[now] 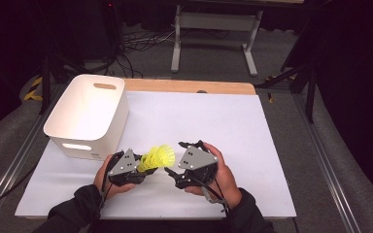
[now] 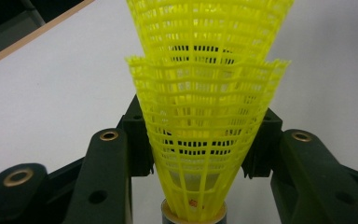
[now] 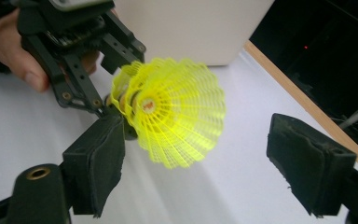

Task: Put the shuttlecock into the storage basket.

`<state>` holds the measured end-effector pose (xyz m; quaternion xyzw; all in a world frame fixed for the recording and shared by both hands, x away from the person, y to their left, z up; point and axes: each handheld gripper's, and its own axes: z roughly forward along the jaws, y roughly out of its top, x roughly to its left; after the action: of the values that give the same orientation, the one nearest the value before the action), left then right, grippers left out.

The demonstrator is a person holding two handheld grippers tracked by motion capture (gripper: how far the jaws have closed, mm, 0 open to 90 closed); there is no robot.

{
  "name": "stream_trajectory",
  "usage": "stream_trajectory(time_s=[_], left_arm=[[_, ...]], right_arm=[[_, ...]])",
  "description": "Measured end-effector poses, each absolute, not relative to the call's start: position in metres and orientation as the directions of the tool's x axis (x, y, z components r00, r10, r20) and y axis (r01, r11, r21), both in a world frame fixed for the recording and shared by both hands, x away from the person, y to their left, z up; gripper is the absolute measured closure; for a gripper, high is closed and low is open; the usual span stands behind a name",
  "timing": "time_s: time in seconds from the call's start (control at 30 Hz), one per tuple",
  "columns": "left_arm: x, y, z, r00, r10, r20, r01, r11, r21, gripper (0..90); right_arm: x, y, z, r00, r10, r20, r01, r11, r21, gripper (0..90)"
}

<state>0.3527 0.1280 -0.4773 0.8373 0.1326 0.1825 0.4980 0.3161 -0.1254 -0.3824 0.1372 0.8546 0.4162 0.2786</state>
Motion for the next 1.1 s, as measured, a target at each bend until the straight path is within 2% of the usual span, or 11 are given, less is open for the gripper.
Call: stream_trajectory(time_s=[0.17,1.1], left_arm=[[0.352,0.129,-0.477,0.892,0.415,0.178,0.039,-0.465,0.884,54.9],[0.35,0.133,-0.474,0.883,0.43,0.19,0.029,-0.454,0.891,55.0]], right_arm=[[0.317,-0.134,-0.384,-0.771,0.502,-0.392,0.018,0.632,0.775,20.0],[0.322,-0.181,-0.41,-0.711,0.59,-0.382,0.102,0.625,0.774,18.3]])
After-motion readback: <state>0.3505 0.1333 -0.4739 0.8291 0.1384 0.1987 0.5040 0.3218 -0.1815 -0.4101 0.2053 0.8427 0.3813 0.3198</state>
